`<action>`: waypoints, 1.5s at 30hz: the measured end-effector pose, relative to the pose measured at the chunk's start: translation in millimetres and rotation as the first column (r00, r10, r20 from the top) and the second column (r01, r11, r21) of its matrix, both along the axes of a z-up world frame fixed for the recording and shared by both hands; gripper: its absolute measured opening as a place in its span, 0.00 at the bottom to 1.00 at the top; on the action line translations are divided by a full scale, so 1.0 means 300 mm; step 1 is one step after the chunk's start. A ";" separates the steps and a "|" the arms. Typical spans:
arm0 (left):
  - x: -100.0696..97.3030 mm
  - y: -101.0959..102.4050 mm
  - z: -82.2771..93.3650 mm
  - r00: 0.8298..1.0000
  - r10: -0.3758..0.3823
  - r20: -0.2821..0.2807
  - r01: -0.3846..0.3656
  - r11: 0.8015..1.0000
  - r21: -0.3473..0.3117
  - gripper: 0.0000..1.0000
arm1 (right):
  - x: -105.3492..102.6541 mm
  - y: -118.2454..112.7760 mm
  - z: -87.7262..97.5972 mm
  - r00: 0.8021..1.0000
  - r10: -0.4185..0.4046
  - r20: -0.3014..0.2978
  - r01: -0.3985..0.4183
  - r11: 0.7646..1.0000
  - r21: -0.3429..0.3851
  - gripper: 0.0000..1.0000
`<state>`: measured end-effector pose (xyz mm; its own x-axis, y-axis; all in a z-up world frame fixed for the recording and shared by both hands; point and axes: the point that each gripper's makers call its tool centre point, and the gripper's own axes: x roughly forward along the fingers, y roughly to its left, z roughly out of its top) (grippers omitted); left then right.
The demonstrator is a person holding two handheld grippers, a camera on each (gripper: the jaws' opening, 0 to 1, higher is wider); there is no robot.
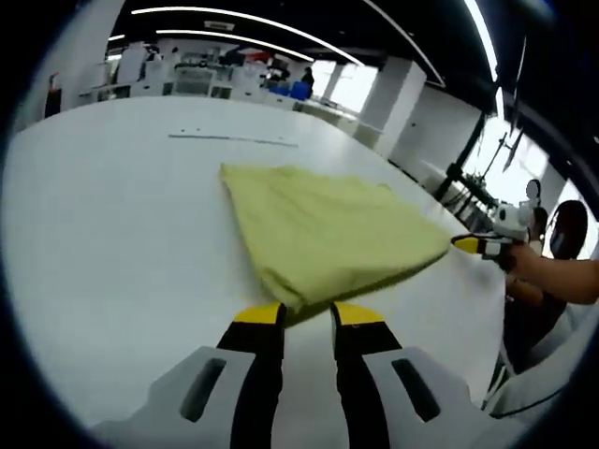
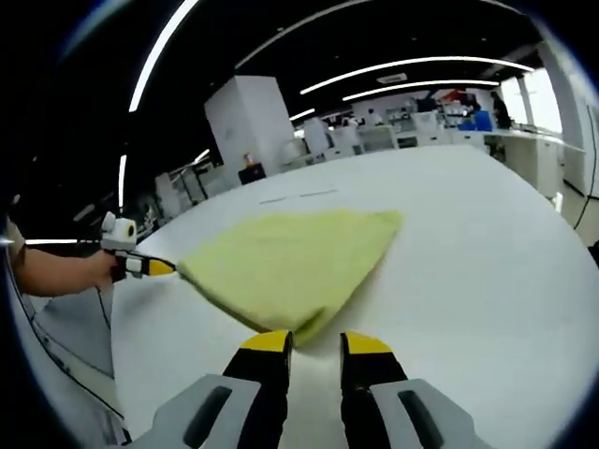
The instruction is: Fold the garment on the visible template until the final outline fits inside the template.
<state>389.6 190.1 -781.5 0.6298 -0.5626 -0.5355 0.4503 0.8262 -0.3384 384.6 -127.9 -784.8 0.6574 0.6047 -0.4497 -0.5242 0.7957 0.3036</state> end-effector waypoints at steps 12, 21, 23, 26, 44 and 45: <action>0.008 -0.001 -0.008 1.000 0.028 -0.011 -0.028 0.999 -0.029 0.07 | -0.003 0.029 -0.018 0.999 0.036 -0.012 -0.036 0.999 0.007 0.04; 0.008 -0.003 -0.013 1.000 0.024 -0.017 -0.024 0.999 -0.030 0.00 | -0.001 0.041 -0.026 0.999 0.045 -0.017 -0.045 0.999 0.008 0.00; 0.008 -0.002 -0.014 1.000 0.021 -0.016 -0.022 0.999 -0.029 0.00 | -0.001 0.041 -0.024 0.999 0.046 -0.017 -0.046 0.999 0.010 0.00; 0.008 0.004 -0.016 1.000 0.018 -0.012 -0.018 1.000 -0.016 0.00 | 0.002 0.031 -0.026 0.999 0.041 -0.018 -0.041 0.999 0.000 0.00; -0.056 0.032 -0.031 0.998 -0.060 -0.020 0.061 0.997 0.046 0.00 | 0.027 -0.080 -0.027 1.000 0.017 -0.012 -0.018 0.997 -0.071 0.00; -0.061 0.029 -0.032 0.998 -0.065 -0.021 0.066 0.997 0.046 0.00 | 0.025 -0.082 -0.028 1.000 0.018 -0.013 -0.019 0.997 -0.073 0.00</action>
<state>371.2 198.7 -790.9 0.5818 -0.5763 -0.5740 0.4974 0.8104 -0.3095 392.2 -152.4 -793.1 0.6404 0.5822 -0.5009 -0.5358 0.8059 0.2517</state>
